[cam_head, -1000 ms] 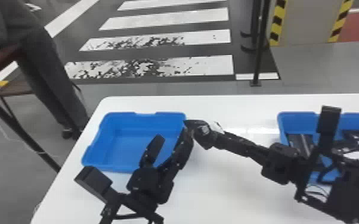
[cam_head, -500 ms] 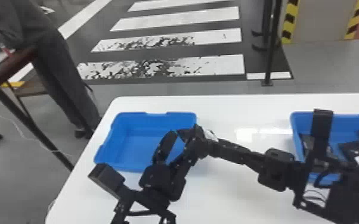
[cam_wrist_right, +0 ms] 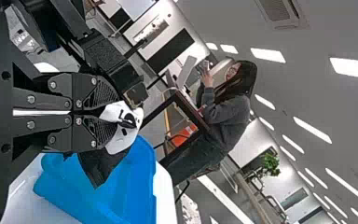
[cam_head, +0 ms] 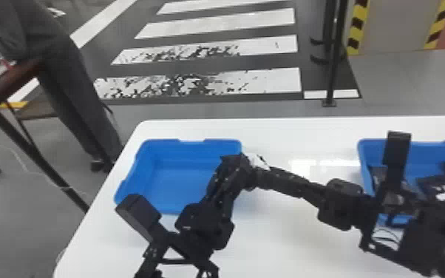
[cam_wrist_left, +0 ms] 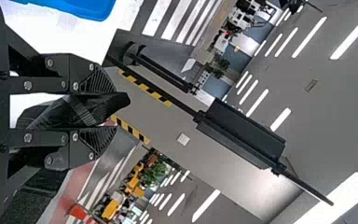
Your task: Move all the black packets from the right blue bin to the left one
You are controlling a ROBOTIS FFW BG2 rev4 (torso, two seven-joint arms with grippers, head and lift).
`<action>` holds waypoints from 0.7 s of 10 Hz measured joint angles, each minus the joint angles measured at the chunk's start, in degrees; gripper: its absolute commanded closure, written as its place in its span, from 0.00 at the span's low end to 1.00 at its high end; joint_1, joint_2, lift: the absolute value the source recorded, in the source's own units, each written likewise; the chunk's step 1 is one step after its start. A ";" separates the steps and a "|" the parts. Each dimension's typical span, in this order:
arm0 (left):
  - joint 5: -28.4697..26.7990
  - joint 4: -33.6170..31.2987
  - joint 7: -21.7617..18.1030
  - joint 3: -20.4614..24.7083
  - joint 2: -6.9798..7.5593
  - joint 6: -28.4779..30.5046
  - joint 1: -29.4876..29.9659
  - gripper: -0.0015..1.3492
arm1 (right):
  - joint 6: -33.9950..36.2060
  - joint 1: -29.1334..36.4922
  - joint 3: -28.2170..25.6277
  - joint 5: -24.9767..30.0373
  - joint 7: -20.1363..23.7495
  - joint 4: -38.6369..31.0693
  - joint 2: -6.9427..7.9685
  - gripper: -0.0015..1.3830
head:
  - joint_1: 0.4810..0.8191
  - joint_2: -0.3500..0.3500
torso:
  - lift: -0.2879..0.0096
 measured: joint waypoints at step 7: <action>-4.31 -1.31 3.62 0.51 0.11 -4.43 0.05 0.90 | -6.10 -1.08 0.28 1.51 0.15 2.87 0.40 0.01 | 0.63 0.84 | 0.50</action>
